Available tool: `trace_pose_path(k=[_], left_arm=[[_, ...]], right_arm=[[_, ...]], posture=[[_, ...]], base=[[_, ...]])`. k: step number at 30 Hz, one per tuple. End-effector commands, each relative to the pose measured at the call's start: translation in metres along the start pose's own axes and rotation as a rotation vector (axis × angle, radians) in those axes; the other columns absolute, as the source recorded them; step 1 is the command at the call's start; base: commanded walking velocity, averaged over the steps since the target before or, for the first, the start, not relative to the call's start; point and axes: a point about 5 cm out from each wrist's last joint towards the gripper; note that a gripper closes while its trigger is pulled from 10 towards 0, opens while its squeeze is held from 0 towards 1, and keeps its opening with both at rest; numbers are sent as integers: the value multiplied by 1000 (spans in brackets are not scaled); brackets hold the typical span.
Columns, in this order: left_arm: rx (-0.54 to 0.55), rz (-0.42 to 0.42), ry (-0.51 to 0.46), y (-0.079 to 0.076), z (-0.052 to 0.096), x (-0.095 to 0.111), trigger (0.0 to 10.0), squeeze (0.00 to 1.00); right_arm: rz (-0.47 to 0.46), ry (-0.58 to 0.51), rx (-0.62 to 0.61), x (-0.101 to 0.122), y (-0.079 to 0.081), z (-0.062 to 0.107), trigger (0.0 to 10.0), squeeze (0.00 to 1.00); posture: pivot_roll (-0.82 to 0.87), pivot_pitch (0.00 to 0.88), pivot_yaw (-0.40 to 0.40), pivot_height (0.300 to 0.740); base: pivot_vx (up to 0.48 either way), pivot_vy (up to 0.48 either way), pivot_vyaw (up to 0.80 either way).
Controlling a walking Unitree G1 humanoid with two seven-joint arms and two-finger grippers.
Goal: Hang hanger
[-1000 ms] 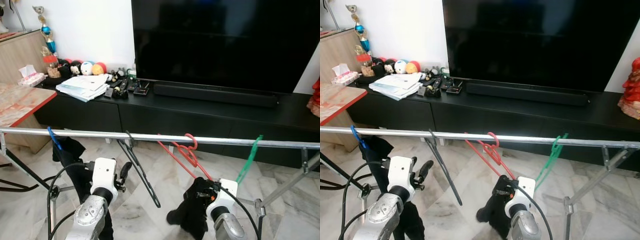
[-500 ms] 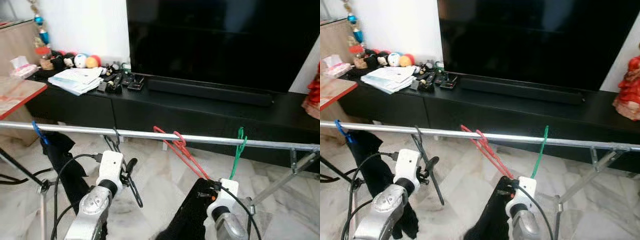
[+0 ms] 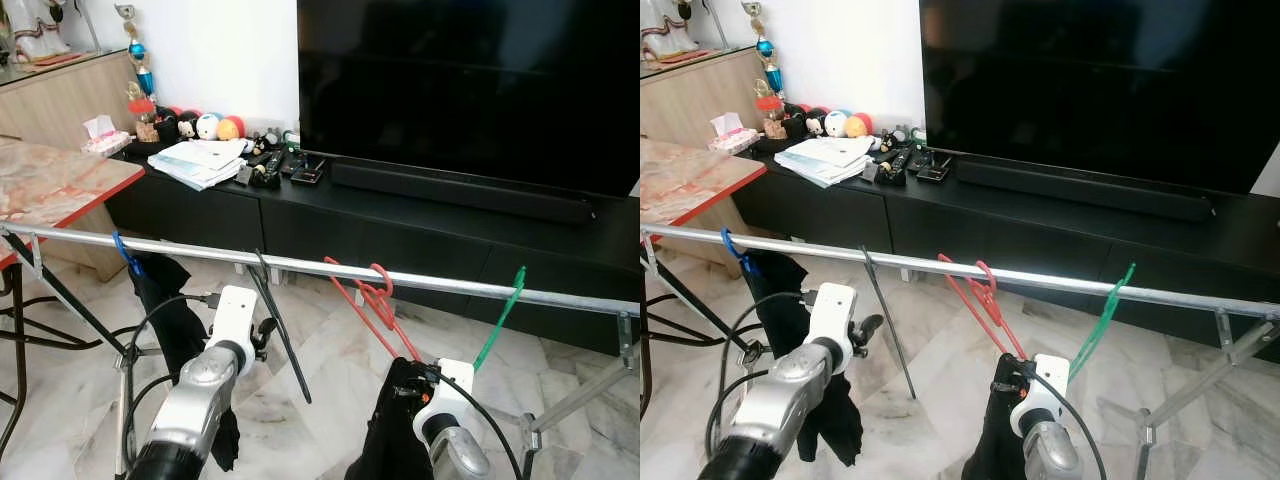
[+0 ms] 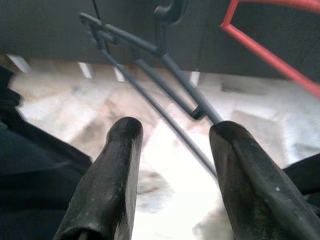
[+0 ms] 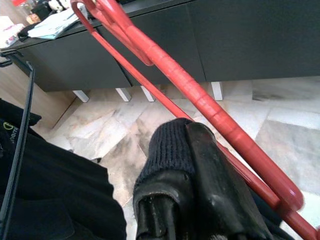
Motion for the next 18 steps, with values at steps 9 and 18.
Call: trace_pose_path(k=[9, 18], left_arm=[[-2, 105, 47, 4, -19, 12, 10000, 0], [71, 59, 70, 3, -29, 18, 10000, 0]], right_arm=[[26, -25, 23, 8, 0, -3, 10000, 0], [41, -22, 27, 6, -3, 0, 10000, 0]], posture=[[54, 13, 11, 740], [43, 28, 6, 740]], base=[[0, 0, 0], [0, 0, 0]])
Point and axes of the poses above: a point about 5 cm out from each wrist's last joint towards the gripper, its own z axis pointing back from the gripper into the wrist, its own x axis along the axis of the wrist's last joint, y = z × x, and after that the axes turned 3 degrees about z, right-handed
